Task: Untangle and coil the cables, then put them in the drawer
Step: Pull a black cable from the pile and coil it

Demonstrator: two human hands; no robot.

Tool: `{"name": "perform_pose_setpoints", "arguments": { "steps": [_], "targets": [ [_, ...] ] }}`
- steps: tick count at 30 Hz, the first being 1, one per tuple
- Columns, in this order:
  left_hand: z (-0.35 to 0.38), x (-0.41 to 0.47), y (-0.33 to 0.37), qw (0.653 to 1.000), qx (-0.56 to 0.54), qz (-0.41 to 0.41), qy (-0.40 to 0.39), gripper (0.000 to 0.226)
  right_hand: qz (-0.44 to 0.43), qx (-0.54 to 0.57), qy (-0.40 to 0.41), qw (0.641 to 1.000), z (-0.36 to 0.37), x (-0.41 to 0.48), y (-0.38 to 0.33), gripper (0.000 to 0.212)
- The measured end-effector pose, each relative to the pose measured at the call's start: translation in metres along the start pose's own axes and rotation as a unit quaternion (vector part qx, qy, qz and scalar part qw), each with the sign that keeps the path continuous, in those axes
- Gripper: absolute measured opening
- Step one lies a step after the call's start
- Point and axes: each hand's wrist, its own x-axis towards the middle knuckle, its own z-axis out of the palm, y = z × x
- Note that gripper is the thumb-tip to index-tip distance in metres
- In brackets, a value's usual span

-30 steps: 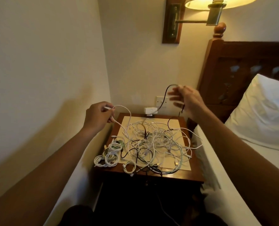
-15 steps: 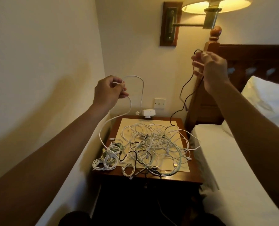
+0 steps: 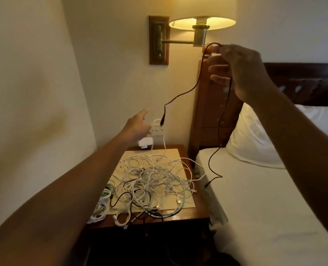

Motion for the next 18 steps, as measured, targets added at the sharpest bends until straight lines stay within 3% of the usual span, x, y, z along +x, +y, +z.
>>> {"name": "perform_pose_setpoints", "arguments": {
  "steps": [2,4,6,9,12,15,18],
  "targets": [
    [0.004,-0.007,0.000,0.999,-0.030,-0.022,-0.004,0.054,0.013,-0.058,-0.056,0.997,0.002,-0.014,0.005,0.027],
    [-0.004,-0.012,0.016,0.991,-0.133,-0.013,0.023,0.038,0.015,-0.120,-0.131,0.984,0.009,-0.030,0.007,0.026],
    [-0.016,-0.028,0.047,0.975,-0.221,0.024,0.006,0.041,0.006,-0.164,-0.184,0.969,0.019,-0.043,0.008,0.024],
    [-0.010,-0.068,0.084,0.969,-0.207,0.072,-0.118,0.048,-0.027,-0.191,-0.184,0.964,0.038,-0.053,0.009,0.024],
    [0.006,-0.109,0.084,0.963,-0.217,0.019,-0.161,0.035,-0.063,-0.199,-0.142,0.968,0.048,-0.060,0.012,0.024],
    [-0.005,-0.132,0.062,0.947,-0.285,-0.016,-0.145,0.024,-0.030,-0.197,-0.173,0.965,0.041,-0.070,0.028,0.024],
    [-0.037,-0.140,0.030,0.972,-0.220,-0.017,-0.077,0.027,0.009,-0.200,-0.252,0.947,0.019,-0.092,0.057,0.026]
  ]
}}
